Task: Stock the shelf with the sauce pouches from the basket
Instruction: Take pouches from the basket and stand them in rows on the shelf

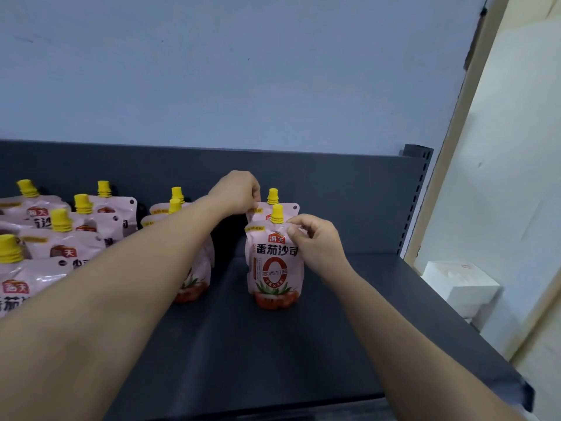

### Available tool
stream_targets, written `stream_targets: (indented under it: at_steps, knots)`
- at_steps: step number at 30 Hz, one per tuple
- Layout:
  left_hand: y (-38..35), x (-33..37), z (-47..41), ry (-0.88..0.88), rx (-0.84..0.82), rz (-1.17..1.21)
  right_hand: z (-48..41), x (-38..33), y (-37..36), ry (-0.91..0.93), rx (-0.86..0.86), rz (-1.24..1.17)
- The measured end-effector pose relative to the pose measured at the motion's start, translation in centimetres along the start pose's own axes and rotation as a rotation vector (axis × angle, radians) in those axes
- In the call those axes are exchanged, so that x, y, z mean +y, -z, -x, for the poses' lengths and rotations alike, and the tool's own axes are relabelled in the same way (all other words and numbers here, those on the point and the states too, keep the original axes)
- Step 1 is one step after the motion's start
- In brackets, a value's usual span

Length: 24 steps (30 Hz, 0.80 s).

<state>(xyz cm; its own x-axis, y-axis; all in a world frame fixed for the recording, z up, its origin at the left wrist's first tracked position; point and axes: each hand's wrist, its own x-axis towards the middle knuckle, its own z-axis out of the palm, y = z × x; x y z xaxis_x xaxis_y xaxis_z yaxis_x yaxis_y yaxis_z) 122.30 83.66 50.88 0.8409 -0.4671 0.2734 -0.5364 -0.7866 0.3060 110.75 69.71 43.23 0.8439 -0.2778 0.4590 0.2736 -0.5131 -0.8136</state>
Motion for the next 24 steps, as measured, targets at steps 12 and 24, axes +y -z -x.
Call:
stream_targets:
  at_steps: [12,24]
  knots:
    - [1.3,-1.9,0.2,0.008,-0.015,-0.079,-1.7,-0.1,-2.3,-0.003,-0.029,-0.054]
    - [1.4,-2.5,0.3,-0.008,-0.028,-0.044,-2.6,-0.1,-3.1,-0.015,-0.023,-0.045]
